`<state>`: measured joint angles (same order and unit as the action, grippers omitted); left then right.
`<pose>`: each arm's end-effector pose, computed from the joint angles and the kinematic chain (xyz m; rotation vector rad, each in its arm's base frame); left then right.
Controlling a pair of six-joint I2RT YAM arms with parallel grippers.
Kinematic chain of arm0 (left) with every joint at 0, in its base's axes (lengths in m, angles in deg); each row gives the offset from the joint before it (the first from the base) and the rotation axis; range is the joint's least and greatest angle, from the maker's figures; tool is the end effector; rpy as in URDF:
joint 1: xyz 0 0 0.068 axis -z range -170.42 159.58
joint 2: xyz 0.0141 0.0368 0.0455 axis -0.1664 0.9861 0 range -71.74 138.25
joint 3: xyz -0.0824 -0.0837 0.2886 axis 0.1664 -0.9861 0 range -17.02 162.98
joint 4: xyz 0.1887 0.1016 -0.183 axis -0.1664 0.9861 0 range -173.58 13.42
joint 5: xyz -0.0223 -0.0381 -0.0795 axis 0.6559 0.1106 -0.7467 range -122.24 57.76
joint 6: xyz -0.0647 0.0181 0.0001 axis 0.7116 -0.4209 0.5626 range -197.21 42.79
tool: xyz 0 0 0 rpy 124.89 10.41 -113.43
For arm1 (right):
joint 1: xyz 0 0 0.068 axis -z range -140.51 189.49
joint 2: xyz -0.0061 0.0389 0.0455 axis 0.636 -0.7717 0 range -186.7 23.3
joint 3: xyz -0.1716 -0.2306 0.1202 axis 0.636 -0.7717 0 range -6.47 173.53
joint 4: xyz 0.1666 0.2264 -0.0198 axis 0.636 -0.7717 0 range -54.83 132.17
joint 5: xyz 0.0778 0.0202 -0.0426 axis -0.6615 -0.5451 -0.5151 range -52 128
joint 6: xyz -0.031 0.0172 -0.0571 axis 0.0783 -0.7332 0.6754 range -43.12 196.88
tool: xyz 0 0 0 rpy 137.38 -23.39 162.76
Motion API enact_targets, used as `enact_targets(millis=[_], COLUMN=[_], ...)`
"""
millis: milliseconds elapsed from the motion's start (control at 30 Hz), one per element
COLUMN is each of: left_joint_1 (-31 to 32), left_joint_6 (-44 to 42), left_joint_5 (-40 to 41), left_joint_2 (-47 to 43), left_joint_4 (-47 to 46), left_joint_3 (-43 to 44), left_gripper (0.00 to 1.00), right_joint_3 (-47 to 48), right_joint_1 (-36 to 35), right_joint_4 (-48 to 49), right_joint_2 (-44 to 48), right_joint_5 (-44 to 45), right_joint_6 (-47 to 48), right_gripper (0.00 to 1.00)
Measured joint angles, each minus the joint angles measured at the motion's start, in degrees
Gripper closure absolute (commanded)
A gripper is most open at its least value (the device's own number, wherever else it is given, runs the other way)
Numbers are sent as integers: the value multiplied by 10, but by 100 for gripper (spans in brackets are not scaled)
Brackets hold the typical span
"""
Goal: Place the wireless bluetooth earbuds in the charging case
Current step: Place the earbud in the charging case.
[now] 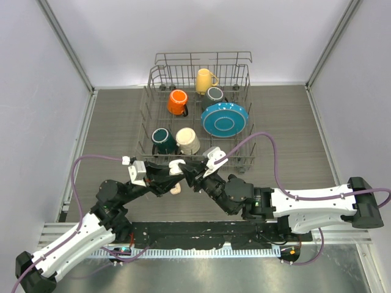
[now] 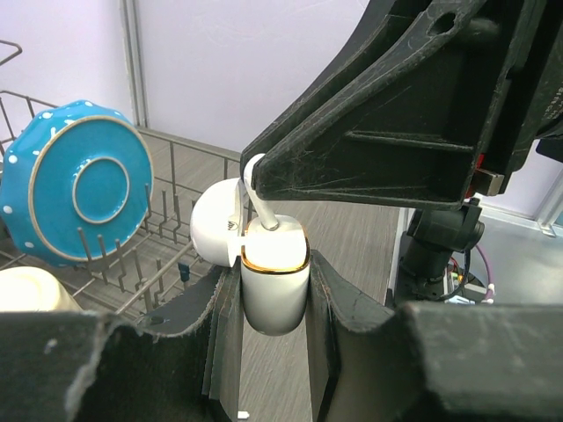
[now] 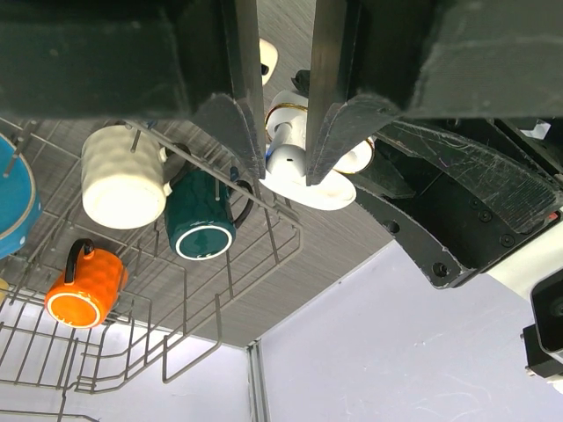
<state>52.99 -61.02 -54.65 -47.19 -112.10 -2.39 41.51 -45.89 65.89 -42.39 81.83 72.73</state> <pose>0.0832 -0.1067 0.2924 0.6585 1.1867 -1.1297 0.0595 0.2754 0.3782 -0.4370 1.4717 0.6961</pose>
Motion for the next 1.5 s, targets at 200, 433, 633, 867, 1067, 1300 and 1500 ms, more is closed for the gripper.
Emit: enact_targets(millis=[200, 433, 633, 867, 1067, 1300, 1500], left_joint_1=[1, 1, 1, 1, 1, 2, 2], left_joint_6=[1, 2, 2, 2, 2, 1, -1], left_joint_5=[4, 6, 9, 10, 19, 24, 32], left_joint_2=[-6, -4, 0, 0, -1, -4, -4], left_joint_4=[0, -8, -9, -8, -10, -17, -20], left_joint_3=[-5, -7, -7, -8, -10, -10, -11], left_gripper=[100, 100, 100, 100, 100, 100, 100], right_joint_3=[-11, -12, -12, -8, -6, 5, 25], right_joint_1=[0, 3, 5, 7, 7, 8, 8], right_joint_4=[2, -2, -9, -21, -39, -63, -80], right_joint_2=[11, 16, 16, 16, 16, 13, 4], right_joint_5=[-14, -27, -30, -34, -40, -52, -56], right_joint_6=[-2, -6, -7, -11, -15, -20, -40], right_gripper=[99, 99, 99, 99, 99, 87, 29])
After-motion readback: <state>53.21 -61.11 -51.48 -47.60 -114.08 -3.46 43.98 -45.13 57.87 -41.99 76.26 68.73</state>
